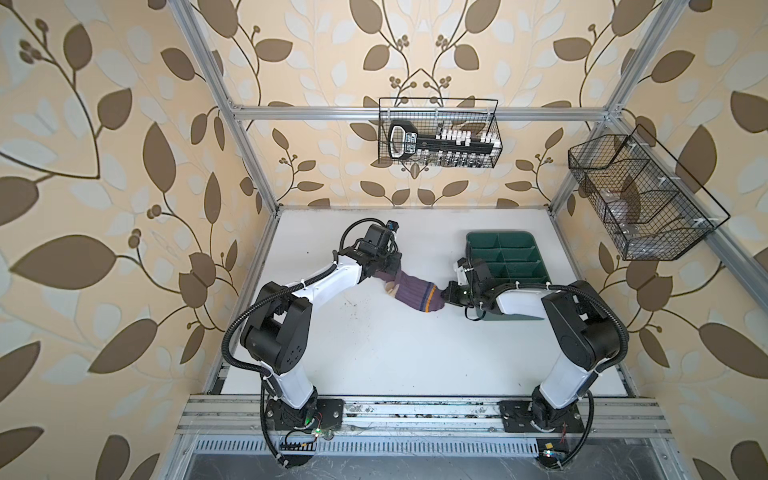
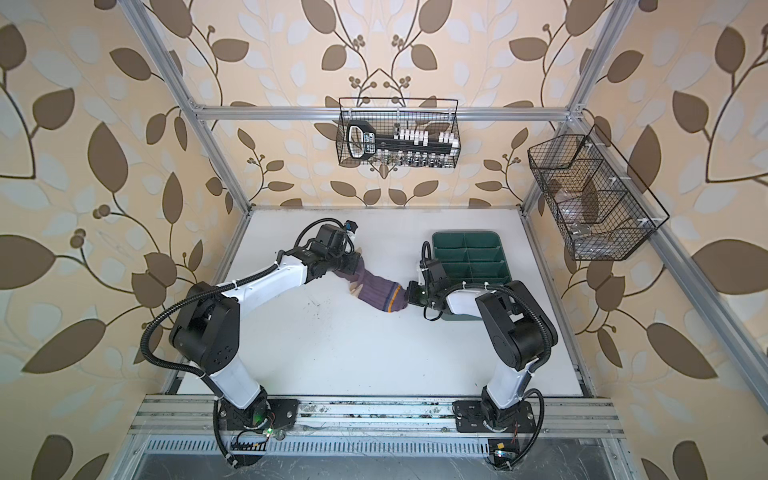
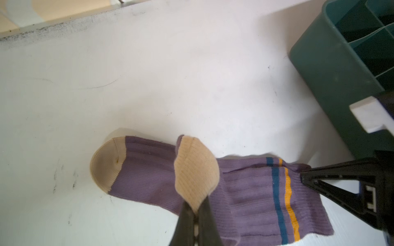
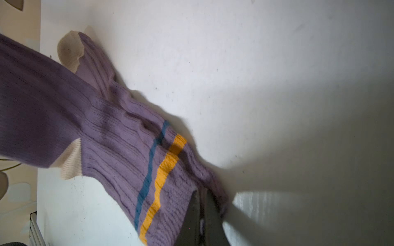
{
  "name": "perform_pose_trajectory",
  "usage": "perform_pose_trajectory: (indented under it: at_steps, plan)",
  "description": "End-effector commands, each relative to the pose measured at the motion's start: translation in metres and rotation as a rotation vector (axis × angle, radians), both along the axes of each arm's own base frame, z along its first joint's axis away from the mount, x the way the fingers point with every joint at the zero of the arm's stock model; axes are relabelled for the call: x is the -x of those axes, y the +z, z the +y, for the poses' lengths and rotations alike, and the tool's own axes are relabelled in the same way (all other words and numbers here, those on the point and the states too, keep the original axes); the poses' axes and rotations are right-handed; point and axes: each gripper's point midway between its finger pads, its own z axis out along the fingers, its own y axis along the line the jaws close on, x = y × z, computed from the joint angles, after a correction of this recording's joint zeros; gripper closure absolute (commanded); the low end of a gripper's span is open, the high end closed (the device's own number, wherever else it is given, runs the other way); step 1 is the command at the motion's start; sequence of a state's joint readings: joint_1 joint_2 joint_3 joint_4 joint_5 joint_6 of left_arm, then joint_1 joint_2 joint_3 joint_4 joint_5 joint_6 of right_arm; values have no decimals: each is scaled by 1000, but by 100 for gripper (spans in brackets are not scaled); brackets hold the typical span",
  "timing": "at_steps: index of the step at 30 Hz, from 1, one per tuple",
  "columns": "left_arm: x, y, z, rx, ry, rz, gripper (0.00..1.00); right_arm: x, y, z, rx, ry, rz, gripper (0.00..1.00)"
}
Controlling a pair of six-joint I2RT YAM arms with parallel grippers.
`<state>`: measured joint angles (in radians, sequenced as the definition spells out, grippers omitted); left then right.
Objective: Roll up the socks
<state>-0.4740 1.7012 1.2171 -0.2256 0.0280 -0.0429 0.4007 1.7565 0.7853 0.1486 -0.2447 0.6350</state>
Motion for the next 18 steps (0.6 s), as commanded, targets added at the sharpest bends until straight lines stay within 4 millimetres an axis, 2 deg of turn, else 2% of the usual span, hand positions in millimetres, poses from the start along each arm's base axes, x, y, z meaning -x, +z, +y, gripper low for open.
perform_pose_trajectory:
  at_steps: [1,8,18]
  plan:
    - [-7,12,3,29,-15,-23,95,29,-42,-22,93,-25,146,100]
    - [-23,-1,27,35,46,5,91,29,-41,-22,90,-23,145,100]
    - [-43,0,32,58,69,-11,81,30,-43,-20,85,-19,148,100]
